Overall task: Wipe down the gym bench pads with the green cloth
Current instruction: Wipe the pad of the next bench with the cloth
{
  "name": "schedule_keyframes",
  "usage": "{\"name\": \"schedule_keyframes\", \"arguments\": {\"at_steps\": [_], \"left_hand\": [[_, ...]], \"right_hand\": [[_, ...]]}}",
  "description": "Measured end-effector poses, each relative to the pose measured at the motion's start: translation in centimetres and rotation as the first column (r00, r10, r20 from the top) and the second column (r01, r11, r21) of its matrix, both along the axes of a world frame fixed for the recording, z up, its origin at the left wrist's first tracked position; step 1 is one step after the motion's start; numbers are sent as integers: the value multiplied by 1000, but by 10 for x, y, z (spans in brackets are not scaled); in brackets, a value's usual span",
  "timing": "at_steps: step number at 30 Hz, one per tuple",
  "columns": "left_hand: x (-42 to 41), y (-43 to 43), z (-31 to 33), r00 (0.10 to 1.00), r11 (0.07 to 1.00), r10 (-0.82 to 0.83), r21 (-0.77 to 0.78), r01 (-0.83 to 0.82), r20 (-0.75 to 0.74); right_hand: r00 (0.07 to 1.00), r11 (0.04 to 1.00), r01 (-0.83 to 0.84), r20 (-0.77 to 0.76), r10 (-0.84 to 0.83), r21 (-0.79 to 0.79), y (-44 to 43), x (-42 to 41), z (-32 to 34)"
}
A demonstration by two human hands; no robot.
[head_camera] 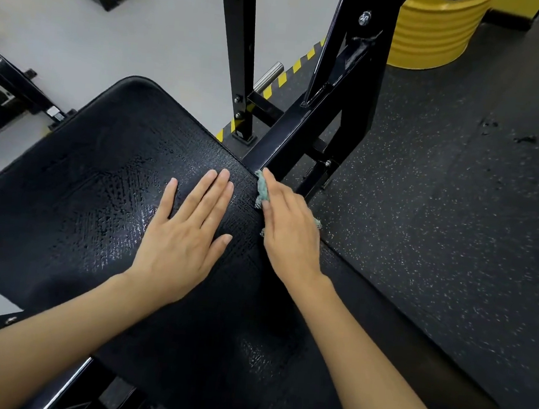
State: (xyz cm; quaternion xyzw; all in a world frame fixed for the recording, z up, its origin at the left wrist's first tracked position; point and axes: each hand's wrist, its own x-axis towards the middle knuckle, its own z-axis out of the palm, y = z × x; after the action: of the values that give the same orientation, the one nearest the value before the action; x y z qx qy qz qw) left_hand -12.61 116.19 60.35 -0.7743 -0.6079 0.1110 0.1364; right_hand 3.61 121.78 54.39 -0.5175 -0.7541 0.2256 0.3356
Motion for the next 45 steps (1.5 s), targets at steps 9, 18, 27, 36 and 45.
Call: {"name": "schedule_keyframes", "arguments": {"at_steps": [9, 18, 27, 36, 45], "left_hand": [[-6, 2, 3, 989, 988, -146, -44, 146, 12], [-12, 3, 3, 966, 964, -254, -75, 256, 36], [-10, 3, 4, 945, 941, -326, -88, 326, 20], [-9, 3, 3, 940, 935, -341, -95, 341, 13], [-1, 6, 2, 936, 927, -351, -128, 352, 30]], "right_hand": [[999, 997, 6, 51, -2, -72, -42, 88, -54], [1000, 991, 17, 22, -14, -130, -27, 65, -33], [998, 988, -49, -35, 44, -145, -17, 52, -25], [998, 971, 46, 45, -37, -233, -60, 131, -72], [995, 976, 102, 24, -99, -191, -26, 55, -24]]}}
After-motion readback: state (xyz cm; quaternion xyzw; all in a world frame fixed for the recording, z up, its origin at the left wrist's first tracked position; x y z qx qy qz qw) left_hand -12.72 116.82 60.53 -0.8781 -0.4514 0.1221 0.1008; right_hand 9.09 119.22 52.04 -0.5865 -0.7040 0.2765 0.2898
